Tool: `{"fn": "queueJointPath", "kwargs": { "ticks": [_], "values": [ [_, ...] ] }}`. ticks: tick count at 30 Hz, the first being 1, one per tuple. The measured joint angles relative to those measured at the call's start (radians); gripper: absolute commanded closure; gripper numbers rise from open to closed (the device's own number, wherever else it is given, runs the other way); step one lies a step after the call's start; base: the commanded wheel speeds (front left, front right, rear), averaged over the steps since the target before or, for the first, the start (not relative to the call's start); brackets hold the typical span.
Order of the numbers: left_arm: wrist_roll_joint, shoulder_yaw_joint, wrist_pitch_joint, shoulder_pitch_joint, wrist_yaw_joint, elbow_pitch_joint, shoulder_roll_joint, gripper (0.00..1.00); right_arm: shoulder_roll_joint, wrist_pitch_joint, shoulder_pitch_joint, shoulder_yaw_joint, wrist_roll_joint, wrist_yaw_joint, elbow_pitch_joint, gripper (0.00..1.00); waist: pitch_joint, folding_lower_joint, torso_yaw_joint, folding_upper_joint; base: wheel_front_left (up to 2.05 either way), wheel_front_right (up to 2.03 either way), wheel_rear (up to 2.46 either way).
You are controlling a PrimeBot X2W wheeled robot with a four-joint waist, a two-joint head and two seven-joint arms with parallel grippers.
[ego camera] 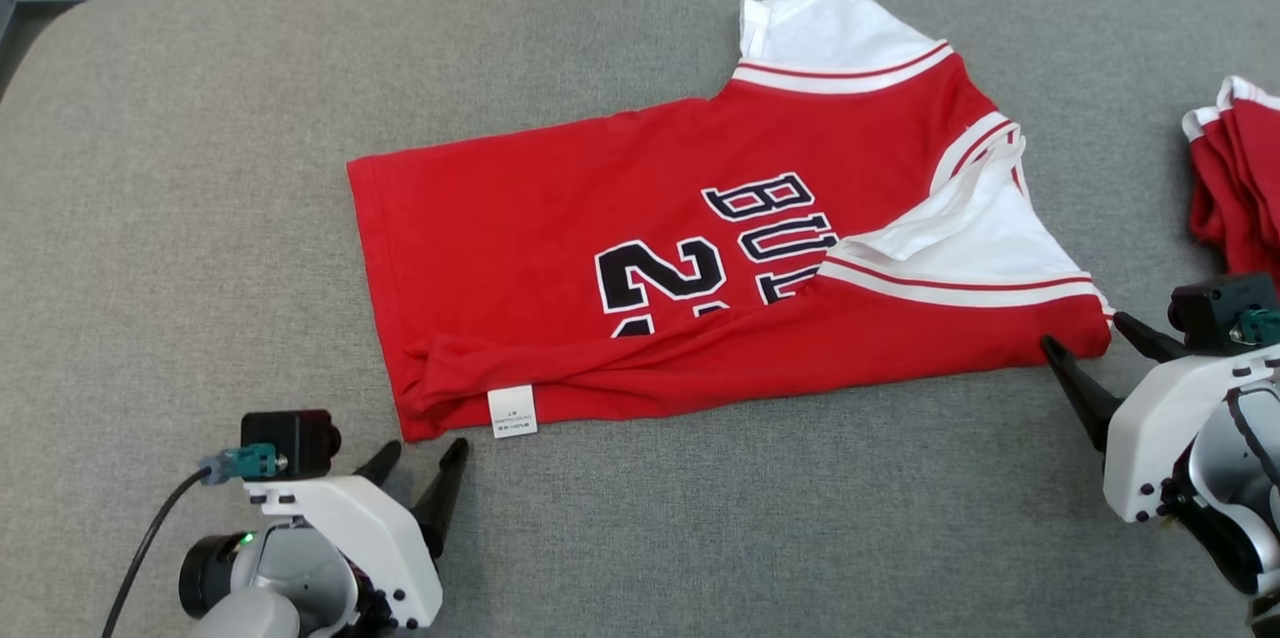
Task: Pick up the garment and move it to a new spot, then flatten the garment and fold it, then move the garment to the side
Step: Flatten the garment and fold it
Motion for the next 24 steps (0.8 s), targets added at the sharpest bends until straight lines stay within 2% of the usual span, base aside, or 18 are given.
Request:
{"fn": "queueJointPath", "kwargs": {
  "ticks": [8,16,17,18,19,20,21,24],
  "values": [
    [0.001,0.012,-0.018,-0.058,-0.008,0.036,-0.019,0.0,0.016,0.006,-0.023,-0.005,-0.014,0.0,0.015,0.0,0.054,0.0,0.006,0.0,0.0,0.0,0.0],
    [0.002,0.007,-0.015,-0.105,-0.024,0.085,-0.035,0.0,0.021,0.04,-0.085,0.046,-0.02,0.0,0.059,0.0,0.077,0.0,0.01,0.0,0.0,0.0,0.0],
    [0.002,0.003,-0.008,-0.114,-0.028,0.093,-0.038,0.06,0.022,0.048,-0.098,0.054,-0.016,0.0,0.07,0.0,0.08,0.0,0.009,0.0,0.0,0.0,0.0],
    [0.001,0.0,-0.003,-0.122,-0.033,0.1,-0.04,0.67,0.021,0.059,-0.11,0.064,-0.014,0.0,0.081,0.0,0.081,0.0,0.009,0.0,0.0,0.0,0.0],
    [0.002,-0.006,0.001,-0.13,-0.036,0.109,-0.041,1.0,0.019,0.07,-0.12,0.074,-0.011,0.0,0.092,0.26,0.083,0.0,0.009,0.0,0.0,0.0,0.0],
    [0.008,-0.01,0.001,-0.136,-0.042,0.115,-0.044,1.0,0.019,0.076,-0.132,0.08,-0.004,0.0,0.105,0.92,0.083,0.0,0.009,0.0,0.0,0.0,0.0],
    [0.009,-0.013,0.001,-0.142,-0.047,0.122,-0.044,1.0,0.02,0.077,-0.14,0.084,0.005,0.0,0.114,1.0,0.084,0.0,0.009,0.0,0.0,0.0,0.0],
    [0.008,-0.015,-0.001,-0.153,-0.062,0.141,-0.054,1.0,0.025,0.084,-0.163,0.092,0.042,0.001,0.139,1.0,0.082,0.0,0.009,0.0,0.0,0.0,0.0]
  ]
}}
